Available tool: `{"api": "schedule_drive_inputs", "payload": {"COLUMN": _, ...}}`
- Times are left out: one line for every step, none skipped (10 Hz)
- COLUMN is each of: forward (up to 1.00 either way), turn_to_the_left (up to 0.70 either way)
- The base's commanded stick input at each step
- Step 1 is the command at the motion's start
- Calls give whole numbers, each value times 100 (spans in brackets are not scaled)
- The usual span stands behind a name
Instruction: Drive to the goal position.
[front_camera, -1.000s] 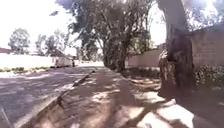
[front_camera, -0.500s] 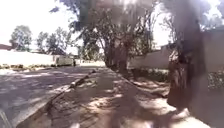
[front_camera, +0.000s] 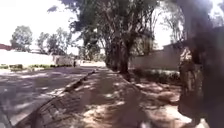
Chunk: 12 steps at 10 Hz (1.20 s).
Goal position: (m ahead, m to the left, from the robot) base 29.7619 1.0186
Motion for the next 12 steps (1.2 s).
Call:
{"api": "schedule_drive_inputs", "payload": {"forward": 70, "turn_to_the_left": 0}}
{"api": "schedule_drive_inputs", "payload": {"forward": 70, "turn_to_the_left": 0}}
{"api": "schedule_drive_inputs", "payload": {"forward": 70, "turn_to_the_left": 0}}
{"api": "schedule_drive_inputs", "payload": {"forward": 70, "turn_to_the_left": 0}}
{"api": "schedule_drive_inputs", "payload": {"forward": 70, "turn_to_the_left": 0}}
{"api": "schedule_drive_inputs", "payload": {"forward": 70, "turn_to_the_left": 0}}
{"api": "schedule_drive_inputs", "payload": {"forward": 70, "turn_to_the_left": 0}}
{"api": "schedule_drive_inputs", "payload": {"forward": 70, "turn_to_the_left": 0}}
{"api": "schedule_drive_inputs", "payload": {"forward": 70, "turn_to_the_left": 0}}
{"api": "schedule_drive_inputs", "payload": {"forward": 70, "turn_to_the_left": 0}}
{"api": "schedule_drive_inputs", "payload": {"forward": 70, "turn_to_the_left": 0}}
{"api": "schedule_drive_inputs", "payload": {"forward": 70, "turn_to_the_left": 0}}
